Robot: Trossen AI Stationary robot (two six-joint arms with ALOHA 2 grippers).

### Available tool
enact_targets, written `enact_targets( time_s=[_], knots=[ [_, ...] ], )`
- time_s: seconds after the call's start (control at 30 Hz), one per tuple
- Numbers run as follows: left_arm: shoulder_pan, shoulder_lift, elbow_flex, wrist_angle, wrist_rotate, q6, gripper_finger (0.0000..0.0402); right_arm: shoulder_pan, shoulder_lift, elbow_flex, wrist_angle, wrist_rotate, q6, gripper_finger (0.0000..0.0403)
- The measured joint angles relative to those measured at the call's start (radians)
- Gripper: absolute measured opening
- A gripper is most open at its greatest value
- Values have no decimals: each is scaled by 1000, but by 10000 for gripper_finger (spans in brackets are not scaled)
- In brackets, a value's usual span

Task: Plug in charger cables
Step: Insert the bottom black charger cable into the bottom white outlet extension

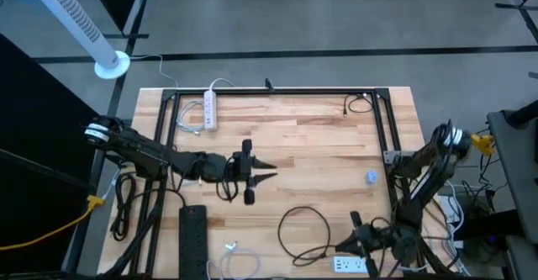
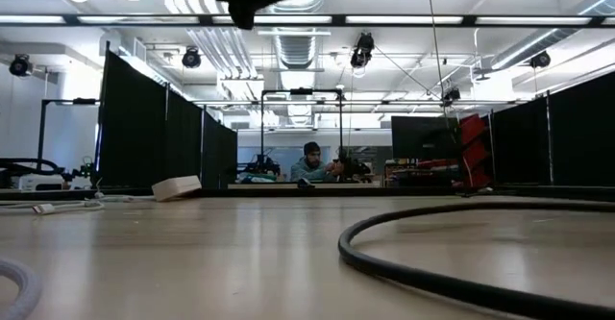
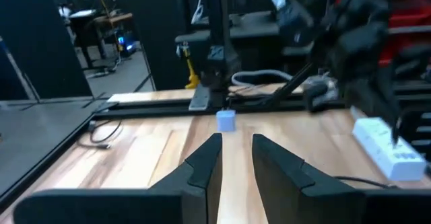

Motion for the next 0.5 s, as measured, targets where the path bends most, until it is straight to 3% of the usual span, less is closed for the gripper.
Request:
enact_targets(
  time_s=[0.2,0.5],
  knots=[
    [-26,0,0,35,-2,-2,71,32,139,28,136,3,-74,1],
    [-18,-1,0,81,-5,-2,71,56,127,33,106,-32,-161,1]
  ],
)
